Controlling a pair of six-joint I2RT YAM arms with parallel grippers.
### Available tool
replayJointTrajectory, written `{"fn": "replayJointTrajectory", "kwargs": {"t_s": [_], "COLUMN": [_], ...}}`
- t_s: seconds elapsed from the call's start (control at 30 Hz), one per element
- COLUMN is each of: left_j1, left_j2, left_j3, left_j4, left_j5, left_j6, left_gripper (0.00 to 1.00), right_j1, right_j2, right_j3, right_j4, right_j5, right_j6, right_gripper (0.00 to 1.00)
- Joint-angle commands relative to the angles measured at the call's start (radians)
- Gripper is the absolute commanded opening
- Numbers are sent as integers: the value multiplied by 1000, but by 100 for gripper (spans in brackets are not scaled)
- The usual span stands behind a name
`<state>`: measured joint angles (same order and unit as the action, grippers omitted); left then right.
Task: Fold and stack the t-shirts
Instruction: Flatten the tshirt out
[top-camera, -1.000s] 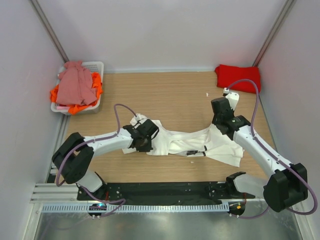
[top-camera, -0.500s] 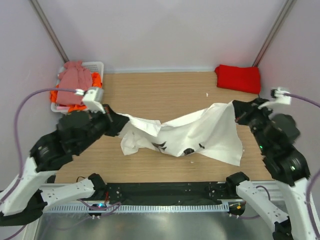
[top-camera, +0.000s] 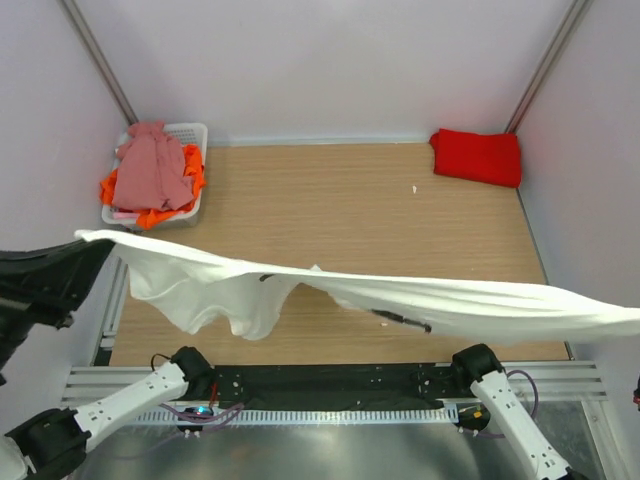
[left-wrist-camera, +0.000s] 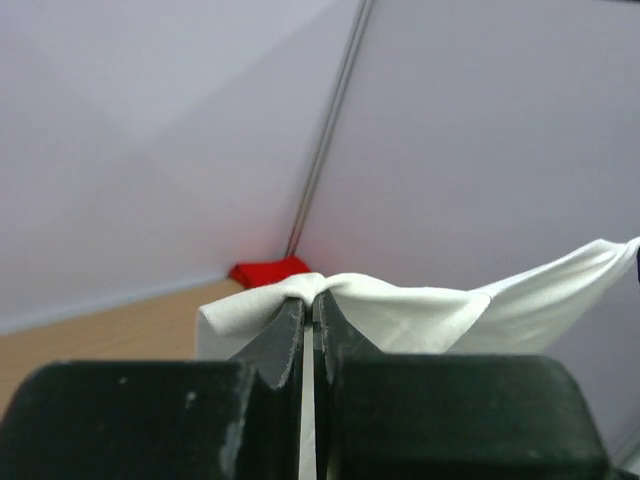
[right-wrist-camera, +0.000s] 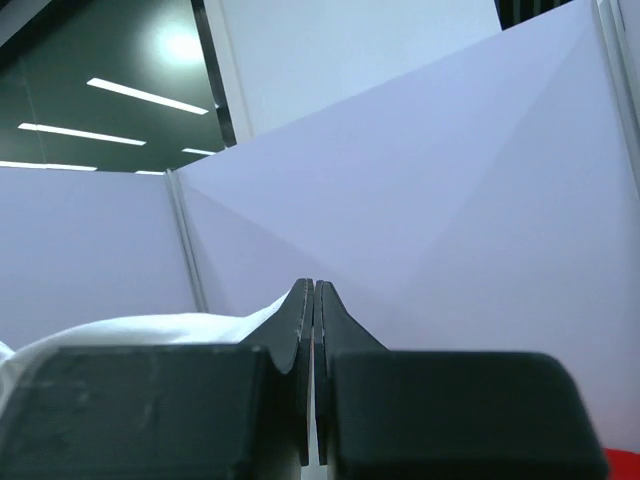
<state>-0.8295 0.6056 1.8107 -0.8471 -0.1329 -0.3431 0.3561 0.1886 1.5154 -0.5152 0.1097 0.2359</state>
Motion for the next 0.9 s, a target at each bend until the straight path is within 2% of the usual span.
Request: {"fn": "replayJointTrajectory", "kwargs": {"t_s": [0.0,0.07,0.13,0.2,0.3,0.47,0.5,0.57,0.67,0.7,0.73,0.77,0.8,0.83,0.87], "left_j1": [110,174,185,185,185,202,231,364,504,547,565,582,598,609,607], "left_j2": [133,199,282,336,459,711,759,854,1110,1278,1392,1496,1596,1786,1838], "left_j3": [168,281,324,357,389,392,392,406,436,479,595,699,804,907,1052], "left_j4": [51,22,13,16,8,8,8,-15,-38,-61,-125,-173,-232,-294,-390], "left_j5": [182,217,196,141,40,-140,-113,-42,61,65,94,116,162,209,226], "left_j6": [98,101,110,127,142,199,188,126,70,61,55,21,10,6,4], "left_gripper": [0,0,0,0,0,0,0,0,0,0,3,17,29,43,64], "right_j1": [-3,-3,-3,-3,-3,-3,-3,-8,-58,-78,-100,-142,-158,-166,-166], "right_j2": [103,135,205,327,464,803,848,987,1188,1254,1317,1447,1500,1540,1567], "right_j3": [28,26,19,49,83,45,11,-24,-63,-60,-44,-20,46,67,68], "right_j4": [17,47,72,61,40,64,75,119,144,144,111,77,37,9,12], "right_j5": [54,97,220,368,476,668,691,766,797,786,768,707,687,674,671], "right_j6": [-59,-72,-89,-102,-129,-153,-153,-142,-100,-71,-51,-31,6,6,0], "right_gripper": [1,1,1,1,2,1,1,1,1,1,1,9,22,37,73]}}
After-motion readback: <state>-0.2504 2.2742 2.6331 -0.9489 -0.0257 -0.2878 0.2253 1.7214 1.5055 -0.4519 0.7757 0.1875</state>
